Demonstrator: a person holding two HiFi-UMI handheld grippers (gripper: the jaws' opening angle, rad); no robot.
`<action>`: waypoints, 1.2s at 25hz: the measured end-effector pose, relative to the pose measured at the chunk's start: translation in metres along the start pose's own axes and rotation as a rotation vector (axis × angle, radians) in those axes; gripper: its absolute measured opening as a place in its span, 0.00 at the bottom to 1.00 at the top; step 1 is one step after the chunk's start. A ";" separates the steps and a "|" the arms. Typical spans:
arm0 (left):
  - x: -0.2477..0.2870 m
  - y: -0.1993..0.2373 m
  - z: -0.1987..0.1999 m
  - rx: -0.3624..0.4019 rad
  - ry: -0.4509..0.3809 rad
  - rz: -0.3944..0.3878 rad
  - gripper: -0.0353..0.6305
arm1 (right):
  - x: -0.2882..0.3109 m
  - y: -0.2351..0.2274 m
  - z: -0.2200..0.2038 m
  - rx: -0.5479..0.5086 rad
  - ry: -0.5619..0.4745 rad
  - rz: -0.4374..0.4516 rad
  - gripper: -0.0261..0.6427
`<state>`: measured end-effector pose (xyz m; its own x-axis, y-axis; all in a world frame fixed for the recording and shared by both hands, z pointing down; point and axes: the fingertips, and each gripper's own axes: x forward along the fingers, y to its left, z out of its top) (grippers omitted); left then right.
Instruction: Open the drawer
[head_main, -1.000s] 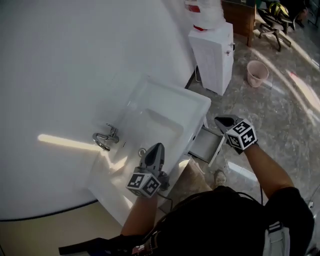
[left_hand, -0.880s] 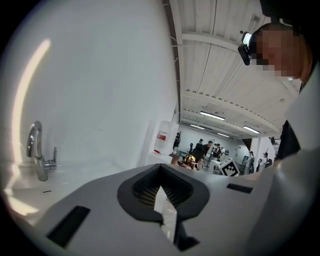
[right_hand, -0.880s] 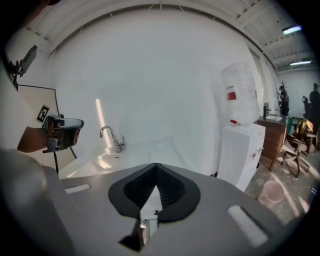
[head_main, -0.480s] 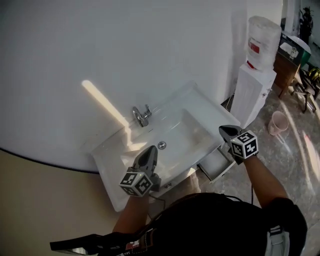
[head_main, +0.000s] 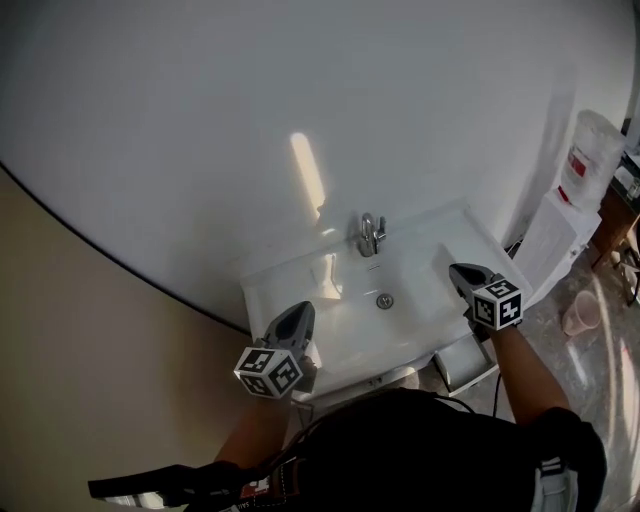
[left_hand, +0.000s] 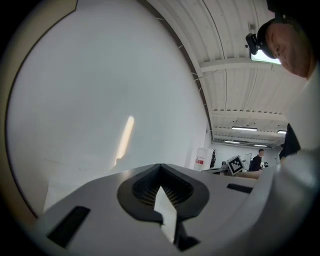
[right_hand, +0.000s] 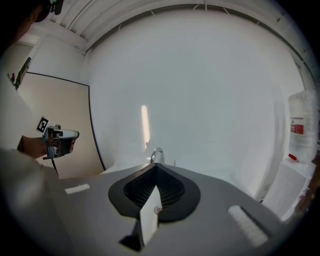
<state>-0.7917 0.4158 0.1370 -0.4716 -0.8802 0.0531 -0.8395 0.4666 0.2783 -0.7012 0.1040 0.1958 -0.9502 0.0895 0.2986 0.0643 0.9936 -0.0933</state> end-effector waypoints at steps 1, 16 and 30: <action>-0.011 0.012 0.004 0.003 -0.006 0.012 0.04 | 0.010 0.011 0.005 -0.005 -0.005 0.012 0.04; -0.109 0.077 0.024 -0.040 -0.136 0.350 0.04 | 0.098 0.085 0.047 -0.108 -0.005 0.288 0.04; -0.078 0.067 0.019 -0.033 -0.141 0.370 0.04 | 0.111 0.059 0.047 -0.102 -0.013 0.314 0.04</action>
<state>-0.8159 0.5172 0.1329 -0.7748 -0.6318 0.0237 -0.5983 0.7448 0.2955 -0.8167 0.1688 0.1790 -0.8829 0.3921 0.2585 0.3839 0.9196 -0.0834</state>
